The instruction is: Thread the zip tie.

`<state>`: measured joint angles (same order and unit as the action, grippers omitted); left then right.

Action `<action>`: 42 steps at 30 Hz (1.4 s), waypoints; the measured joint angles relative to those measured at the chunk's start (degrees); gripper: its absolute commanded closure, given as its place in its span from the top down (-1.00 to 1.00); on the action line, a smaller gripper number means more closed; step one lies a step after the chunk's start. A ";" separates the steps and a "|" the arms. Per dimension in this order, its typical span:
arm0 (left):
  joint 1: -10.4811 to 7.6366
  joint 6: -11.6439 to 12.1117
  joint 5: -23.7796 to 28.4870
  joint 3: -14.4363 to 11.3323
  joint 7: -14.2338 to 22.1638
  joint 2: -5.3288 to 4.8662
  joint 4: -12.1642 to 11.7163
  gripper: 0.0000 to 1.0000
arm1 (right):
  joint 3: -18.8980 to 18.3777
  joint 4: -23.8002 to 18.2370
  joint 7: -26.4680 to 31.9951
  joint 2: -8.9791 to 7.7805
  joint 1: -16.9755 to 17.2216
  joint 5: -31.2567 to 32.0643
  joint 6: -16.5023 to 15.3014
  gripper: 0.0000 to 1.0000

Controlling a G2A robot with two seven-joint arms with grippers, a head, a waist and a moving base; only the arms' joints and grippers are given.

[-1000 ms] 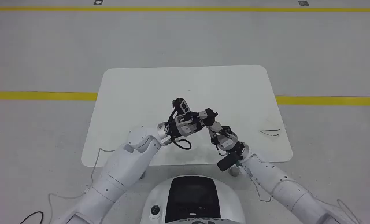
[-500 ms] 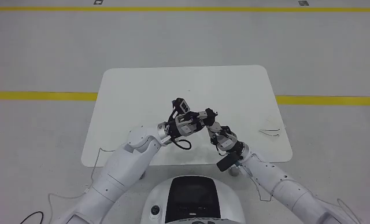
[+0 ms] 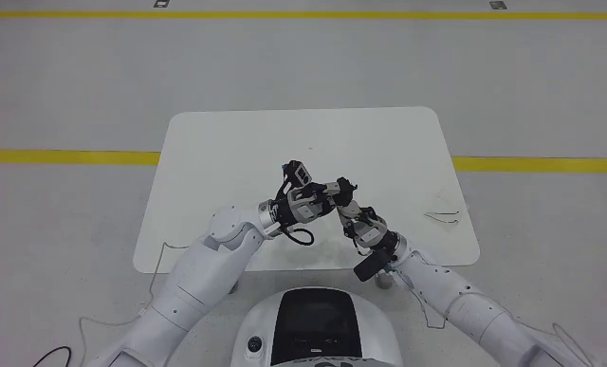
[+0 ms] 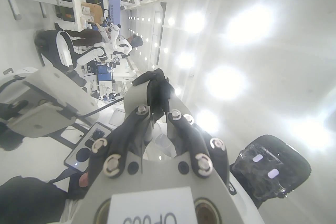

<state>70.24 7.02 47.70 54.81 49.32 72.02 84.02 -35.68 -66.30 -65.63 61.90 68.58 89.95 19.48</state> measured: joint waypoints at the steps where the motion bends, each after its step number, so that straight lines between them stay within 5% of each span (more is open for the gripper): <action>1: 0.00 0.00 0.00 0.00 0.00 0.00 0.00 -1.00 | 0.16 -0.01 0.07 -0.03 -0.11 0.00 0.00 -1.00; 42: 0.00 0.00 0.00 0.00 0.00 0.00 0.00 -1.00 | 3.93 1.29 1.15 -0.47 -2.40 0.00 0.00 -1.00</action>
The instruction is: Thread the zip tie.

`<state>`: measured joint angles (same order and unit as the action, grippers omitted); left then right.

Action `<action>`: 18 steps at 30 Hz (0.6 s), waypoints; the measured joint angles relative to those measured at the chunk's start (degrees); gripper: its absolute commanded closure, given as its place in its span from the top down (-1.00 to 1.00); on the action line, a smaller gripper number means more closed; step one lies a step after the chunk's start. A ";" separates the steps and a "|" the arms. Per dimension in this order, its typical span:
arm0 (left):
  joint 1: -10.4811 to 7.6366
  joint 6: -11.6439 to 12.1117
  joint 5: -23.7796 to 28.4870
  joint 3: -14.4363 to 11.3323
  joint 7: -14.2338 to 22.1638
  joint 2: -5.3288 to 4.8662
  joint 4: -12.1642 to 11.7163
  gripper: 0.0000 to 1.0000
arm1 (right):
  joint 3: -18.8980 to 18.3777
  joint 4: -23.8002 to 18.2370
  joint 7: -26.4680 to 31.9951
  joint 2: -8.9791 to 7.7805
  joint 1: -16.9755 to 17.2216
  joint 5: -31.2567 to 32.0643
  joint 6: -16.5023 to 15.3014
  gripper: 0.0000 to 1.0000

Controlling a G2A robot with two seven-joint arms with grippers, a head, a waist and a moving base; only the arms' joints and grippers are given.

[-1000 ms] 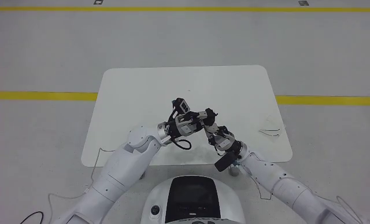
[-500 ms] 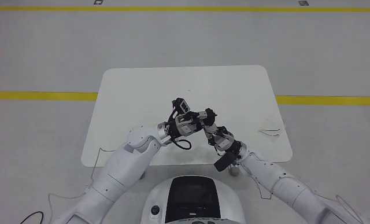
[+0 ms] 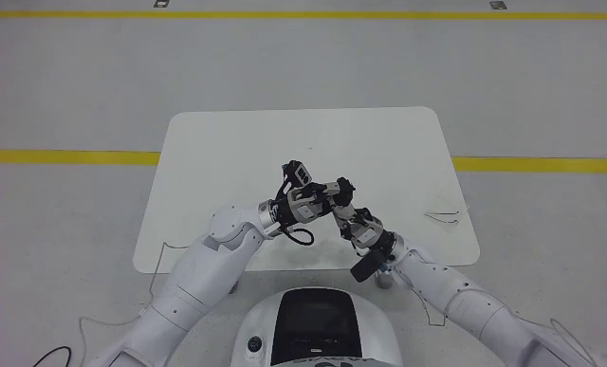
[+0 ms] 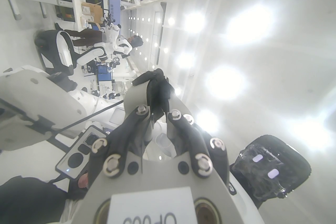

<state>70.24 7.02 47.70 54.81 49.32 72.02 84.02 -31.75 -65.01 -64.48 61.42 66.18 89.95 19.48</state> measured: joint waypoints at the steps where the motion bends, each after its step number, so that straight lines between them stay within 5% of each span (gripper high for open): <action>1: 0.00 0.00 0.00 0.00 0.00 0.00 0.00 -1.00 | 0.16 0.04 0.03 -0.02 -0.07 0.00 0.00 -1.00; 18: 0.00 0.00 0.00 0.00 0.00 0.00 0.00 -1.00 | 2.25 0.47 0.38 -0.29 -1.16 0.00 0.00 -1.00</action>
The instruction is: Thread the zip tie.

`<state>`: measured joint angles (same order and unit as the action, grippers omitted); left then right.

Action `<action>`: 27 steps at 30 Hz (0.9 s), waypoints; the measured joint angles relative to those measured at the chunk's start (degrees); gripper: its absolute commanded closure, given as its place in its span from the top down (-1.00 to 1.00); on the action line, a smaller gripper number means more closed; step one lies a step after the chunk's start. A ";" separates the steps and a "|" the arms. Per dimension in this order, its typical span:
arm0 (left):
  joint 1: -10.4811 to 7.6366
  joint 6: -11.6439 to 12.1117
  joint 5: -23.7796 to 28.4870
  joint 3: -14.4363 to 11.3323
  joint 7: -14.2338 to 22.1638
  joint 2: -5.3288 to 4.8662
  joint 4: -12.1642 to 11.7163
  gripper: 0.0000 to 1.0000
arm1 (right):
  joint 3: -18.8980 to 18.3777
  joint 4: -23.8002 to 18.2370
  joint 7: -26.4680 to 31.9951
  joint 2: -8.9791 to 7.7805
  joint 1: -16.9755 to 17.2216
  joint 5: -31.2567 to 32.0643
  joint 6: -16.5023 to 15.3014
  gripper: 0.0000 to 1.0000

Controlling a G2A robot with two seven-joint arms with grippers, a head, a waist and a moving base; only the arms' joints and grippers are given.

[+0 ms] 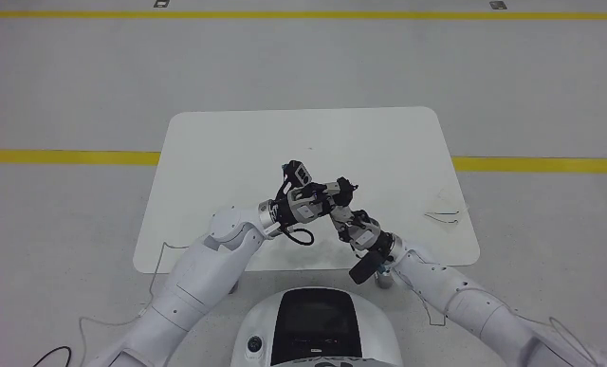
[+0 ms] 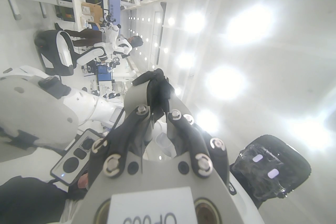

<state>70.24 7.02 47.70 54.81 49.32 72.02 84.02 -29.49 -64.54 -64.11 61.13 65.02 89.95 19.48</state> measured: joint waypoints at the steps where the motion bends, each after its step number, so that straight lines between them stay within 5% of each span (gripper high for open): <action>1: 0.00 0.00 0.00 0.00 0.00 0.00 0.00 -1.00 | 0.17 0.07 0.03 -0.03 -0.10 0.00 0.00 -1.00; 3: 0.00 0.00 0.00 0.00 0.00 0.00 0.00 -1.00 | 0.29 0.27 -0.01 -0.12 -0.15 0.00 0.00 -1.00; 5: 0.00 0.00 0.00 0.00 0.00 0.00 0.00 -1.00 | -0.02 0.28 -0.37 -0.32 0.26 -0.11 -0.04 1.00; 20: 0.00 0.00 0.00 0.00 0.00 0.00 0.00 -1.00 | -1.35 -0.57 -0.72 -0.48 1.42 -2.31 -1.46 1.00; 27: 0.90 1.31 -8.20 1.88 -4.23 -0.92 1.76 -1.00 | -6.70 1.67 -6.20 -1.83 3.70 -10.18 -15.61 1.00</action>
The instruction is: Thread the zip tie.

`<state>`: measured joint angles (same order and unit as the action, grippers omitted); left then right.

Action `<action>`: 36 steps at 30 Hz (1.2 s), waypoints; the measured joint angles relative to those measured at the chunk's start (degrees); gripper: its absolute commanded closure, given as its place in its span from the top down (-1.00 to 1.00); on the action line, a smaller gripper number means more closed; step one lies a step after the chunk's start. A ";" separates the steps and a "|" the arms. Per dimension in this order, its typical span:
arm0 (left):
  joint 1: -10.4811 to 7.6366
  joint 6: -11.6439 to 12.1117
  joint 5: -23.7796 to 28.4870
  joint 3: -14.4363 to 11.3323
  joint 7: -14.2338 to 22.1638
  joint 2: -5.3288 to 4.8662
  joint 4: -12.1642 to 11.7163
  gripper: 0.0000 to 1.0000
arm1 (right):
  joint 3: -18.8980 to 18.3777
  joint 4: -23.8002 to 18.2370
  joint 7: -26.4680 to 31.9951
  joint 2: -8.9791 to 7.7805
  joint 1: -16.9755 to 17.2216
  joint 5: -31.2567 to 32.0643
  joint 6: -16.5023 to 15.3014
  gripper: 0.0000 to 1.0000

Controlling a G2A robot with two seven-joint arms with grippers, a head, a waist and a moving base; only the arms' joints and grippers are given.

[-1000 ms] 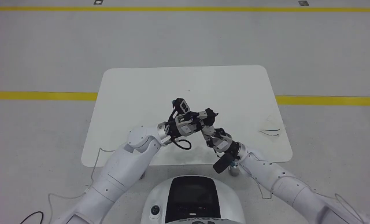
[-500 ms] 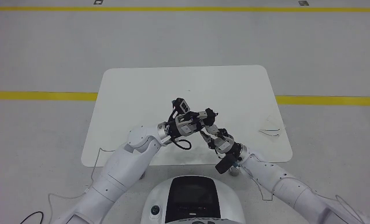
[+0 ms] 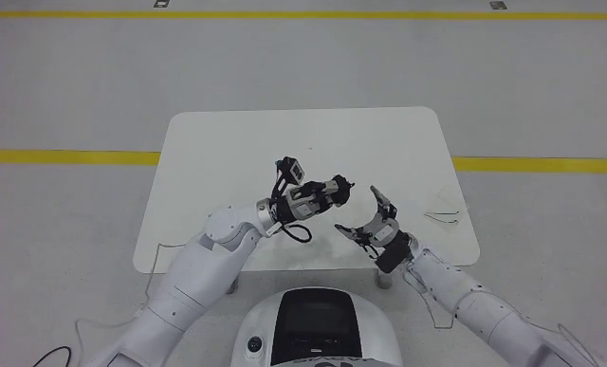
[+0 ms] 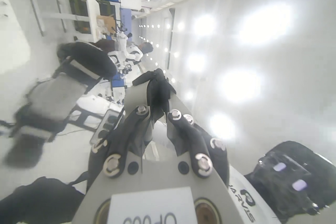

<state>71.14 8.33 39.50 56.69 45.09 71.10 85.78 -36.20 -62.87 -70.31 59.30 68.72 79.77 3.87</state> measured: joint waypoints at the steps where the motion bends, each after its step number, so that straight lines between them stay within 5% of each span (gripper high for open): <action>1: 0.47 -0.20 -0.37 0.70 -0.13 -0.22 0.52 -1.00 | -0.97 0.67 -0.88 -0.29 0.24 -1.05 -2.86 1.00; 13: 3.99 -9.09 7.55 5.27 -0.56 -1.51 4.23 -1.00 | -10.00 0.00 -2.22 -2.49 4.16 -9.11 -18.20 1.00; 21: 3.83 -8.57 5.00 5.44 -1.26 -1.67 4.64 -1.00 | -10.03 -0.03 -2.20 -2.47 4.24 -9.99 -18.16 1.00; 27: 4.28 -10.07 10.09 4.99 -0.98 -1.46 5.78 -1.00 | -13.29 -2.67 -0.18 -2.72 5.87 -12.66 -18.54 1.00; 36: 5.54 -12.70 13.01 7.69 0.19 -2.14 9.05 -1.00 | -18.38 -6.34 1.35 -3.61 8.82 -16.71 -21.98 1.00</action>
<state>76.68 -4.37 52.51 64.37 45.28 68.96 94.83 -54.57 -69.20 -68.95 55.69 77.54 63.07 -18.10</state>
